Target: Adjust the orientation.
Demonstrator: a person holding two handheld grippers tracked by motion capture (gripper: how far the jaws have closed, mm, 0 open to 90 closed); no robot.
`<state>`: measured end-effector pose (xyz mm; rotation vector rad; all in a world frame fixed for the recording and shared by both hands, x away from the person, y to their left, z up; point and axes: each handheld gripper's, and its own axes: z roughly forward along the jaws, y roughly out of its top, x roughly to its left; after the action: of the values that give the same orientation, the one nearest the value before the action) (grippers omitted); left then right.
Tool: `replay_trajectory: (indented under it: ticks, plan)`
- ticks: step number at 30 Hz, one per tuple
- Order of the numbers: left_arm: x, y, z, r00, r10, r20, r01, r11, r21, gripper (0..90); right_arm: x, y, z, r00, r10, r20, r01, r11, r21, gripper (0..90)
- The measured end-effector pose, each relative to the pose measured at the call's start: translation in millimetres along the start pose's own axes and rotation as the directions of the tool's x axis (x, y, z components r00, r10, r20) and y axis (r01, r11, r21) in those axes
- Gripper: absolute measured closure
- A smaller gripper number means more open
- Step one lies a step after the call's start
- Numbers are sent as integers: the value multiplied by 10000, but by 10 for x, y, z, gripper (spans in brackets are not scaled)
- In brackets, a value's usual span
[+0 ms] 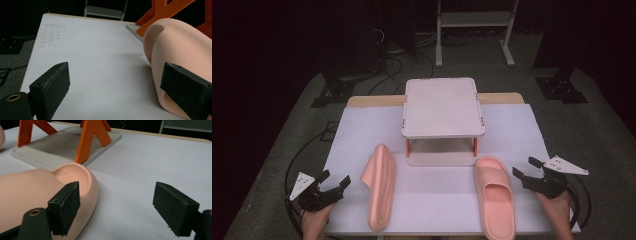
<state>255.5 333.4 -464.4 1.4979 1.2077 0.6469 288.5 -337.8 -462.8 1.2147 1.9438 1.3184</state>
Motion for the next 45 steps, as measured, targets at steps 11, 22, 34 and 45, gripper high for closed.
replay_trajectory:
  ticks: [11,22,34,45]
  plan:
    - [-13,-20,-42,9999,72,124,-72,10000,20,84,-21,-2,12,9997,201,152,-201,9998,37,201]
    - [-154,-54,-34,9970,615,480,-635,9972,398,84,8,-2,-9,9997,139,175,-140,9999,58,203]
    - [-256,-83,22,9911,1080,772,-1149,9892,908,84,22,-17,-3,9999,153,19,-153,9999,64,201]
    - [-288,-70,136,9893,1101,956,-1242,9796,1577,95,15,-27,1,9997,244,-92,-244,9997,39,201]
